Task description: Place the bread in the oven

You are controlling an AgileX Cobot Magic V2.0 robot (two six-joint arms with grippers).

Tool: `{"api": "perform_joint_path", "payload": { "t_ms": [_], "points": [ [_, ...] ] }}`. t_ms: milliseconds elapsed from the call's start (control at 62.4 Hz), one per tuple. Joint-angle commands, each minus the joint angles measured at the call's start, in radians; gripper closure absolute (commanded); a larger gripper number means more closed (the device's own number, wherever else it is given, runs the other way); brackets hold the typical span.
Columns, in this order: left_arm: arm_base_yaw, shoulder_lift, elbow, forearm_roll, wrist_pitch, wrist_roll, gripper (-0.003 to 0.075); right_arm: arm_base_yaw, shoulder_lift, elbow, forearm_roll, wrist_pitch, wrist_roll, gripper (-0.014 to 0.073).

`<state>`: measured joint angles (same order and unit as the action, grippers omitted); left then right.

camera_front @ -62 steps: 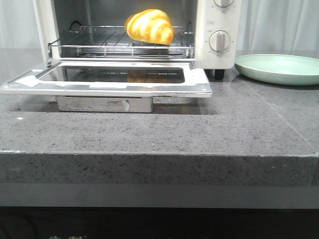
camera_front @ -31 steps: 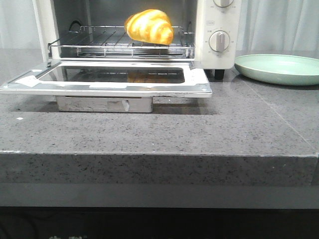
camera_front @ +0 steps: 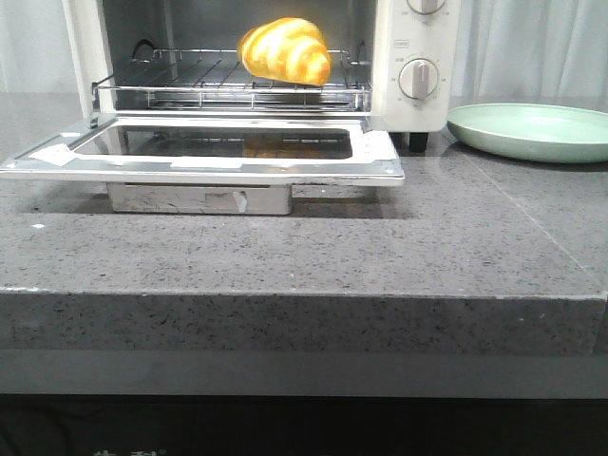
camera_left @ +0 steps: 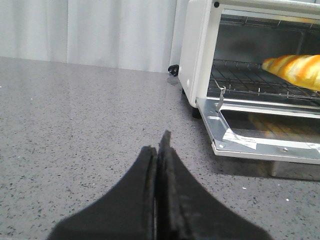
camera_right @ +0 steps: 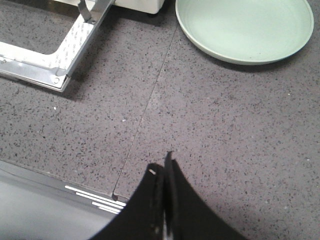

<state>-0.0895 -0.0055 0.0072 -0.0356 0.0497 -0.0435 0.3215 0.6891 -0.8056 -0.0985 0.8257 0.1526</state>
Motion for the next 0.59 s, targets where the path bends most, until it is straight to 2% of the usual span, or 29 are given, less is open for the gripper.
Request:
{"api": "perform_joint_path", "payload": {
  "t_ms": [0,144,289,449,577],
  "points": [
    [0.002,-0.023,0.024,-0.010,-0.086,-0.005,0.0738,-0.038,-0.046,-0.004,0.008,-0.081,-0.010,0.0661],
    [0.002,-0.023,0.024,-0.010,-0.086,-0.005,0.0738,-0.142,-0.187,0.134,0.083,-0.218,-0.010,0.0659],
    [0.002,-0.023,0.024,-0.010,-0.086,-0.005,0.0738,-0.242,-0.374,0.352,0.105,-0.429,-0.010,0.0659],
    [0.002,-0.023,0.024,-0.010,-0.086,-0.005,0.0738,-0.292,-0.553,0.593,0.106,-0.645,-0.010,0.0659],
    [0.002,-0.023,0.024,-0.010,-0.086,-0.005,0.0738,-0.311,-0.636,0.713,0.106,-0.742,-0.010,0.0659]
  ]
}}
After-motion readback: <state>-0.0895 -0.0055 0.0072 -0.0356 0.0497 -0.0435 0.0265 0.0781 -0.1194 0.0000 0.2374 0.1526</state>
